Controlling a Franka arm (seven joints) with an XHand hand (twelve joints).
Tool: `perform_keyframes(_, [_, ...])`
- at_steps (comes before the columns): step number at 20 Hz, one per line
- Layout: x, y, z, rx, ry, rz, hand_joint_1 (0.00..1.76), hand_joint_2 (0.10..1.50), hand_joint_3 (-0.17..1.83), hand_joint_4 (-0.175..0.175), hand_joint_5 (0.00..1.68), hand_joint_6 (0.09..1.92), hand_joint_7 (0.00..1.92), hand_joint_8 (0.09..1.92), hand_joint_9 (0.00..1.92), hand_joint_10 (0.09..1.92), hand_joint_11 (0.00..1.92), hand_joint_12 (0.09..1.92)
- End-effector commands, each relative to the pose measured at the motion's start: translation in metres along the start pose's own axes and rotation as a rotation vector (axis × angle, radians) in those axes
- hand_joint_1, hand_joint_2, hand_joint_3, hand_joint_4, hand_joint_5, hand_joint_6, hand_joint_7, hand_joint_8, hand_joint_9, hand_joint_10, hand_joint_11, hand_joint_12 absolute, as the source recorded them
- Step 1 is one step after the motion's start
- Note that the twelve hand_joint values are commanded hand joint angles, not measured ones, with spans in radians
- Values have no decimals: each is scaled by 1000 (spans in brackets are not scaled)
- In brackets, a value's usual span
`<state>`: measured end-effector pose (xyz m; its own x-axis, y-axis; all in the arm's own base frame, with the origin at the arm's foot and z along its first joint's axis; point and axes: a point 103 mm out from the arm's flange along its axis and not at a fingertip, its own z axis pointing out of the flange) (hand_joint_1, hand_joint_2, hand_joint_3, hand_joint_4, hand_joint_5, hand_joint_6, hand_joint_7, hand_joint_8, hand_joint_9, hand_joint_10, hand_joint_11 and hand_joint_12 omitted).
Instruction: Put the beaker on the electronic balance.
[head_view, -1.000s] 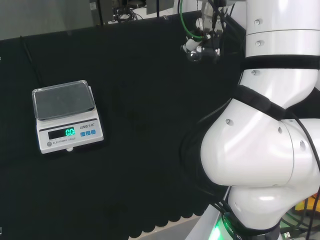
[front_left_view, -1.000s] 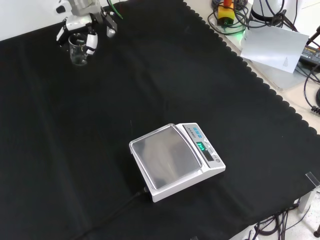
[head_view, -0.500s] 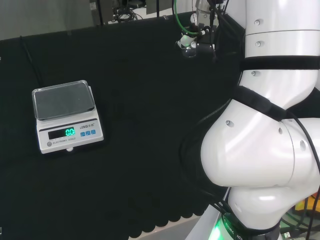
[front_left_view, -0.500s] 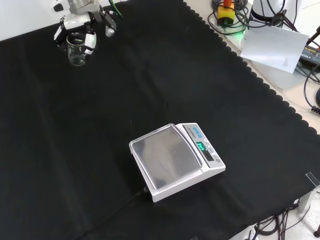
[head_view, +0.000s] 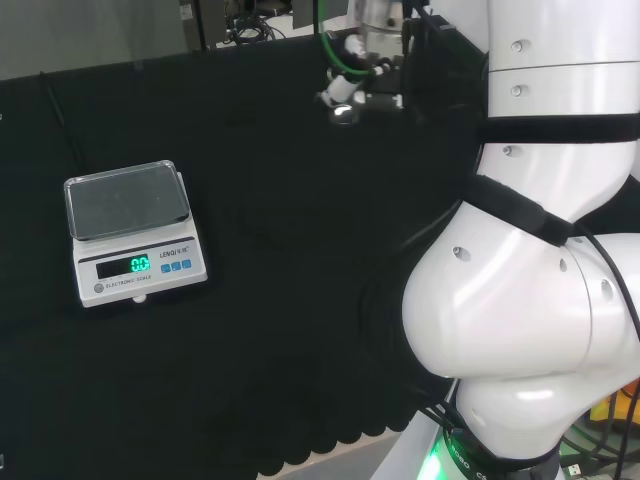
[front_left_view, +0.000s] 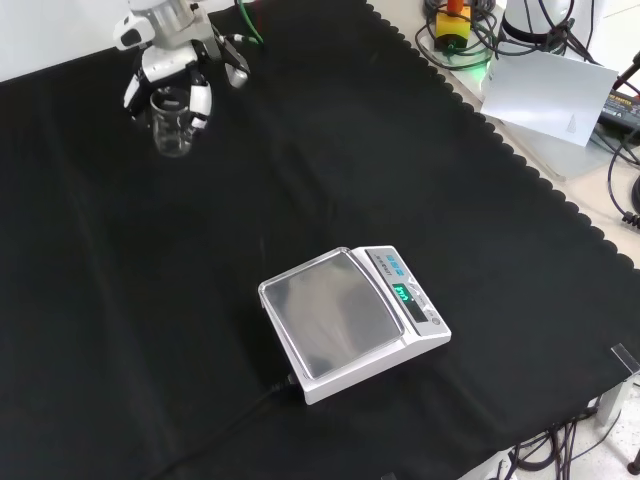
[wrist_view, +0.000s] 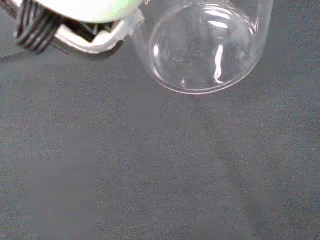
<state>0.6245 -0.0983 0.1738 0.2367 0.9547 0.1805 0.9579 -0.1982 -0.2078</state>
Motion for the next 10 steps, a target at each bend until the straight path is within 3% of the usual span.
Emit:
perform_keyframes(1, [114,-26,8,22,-36,-210,1202,802,853,-51,817,1386,882,1579,1177,1391,1198,1299])
perform_keyframes(5, [171,-43,21,48,-64,-296,1203,800,855,-51,819,1385,883,1579,1180,1389,1197,1299])
perform_keyframes(10, [220,-67,38,91,-92,-409,1203,799,857,-51,819,1385,884,1578,1182,1387,1194,1297])
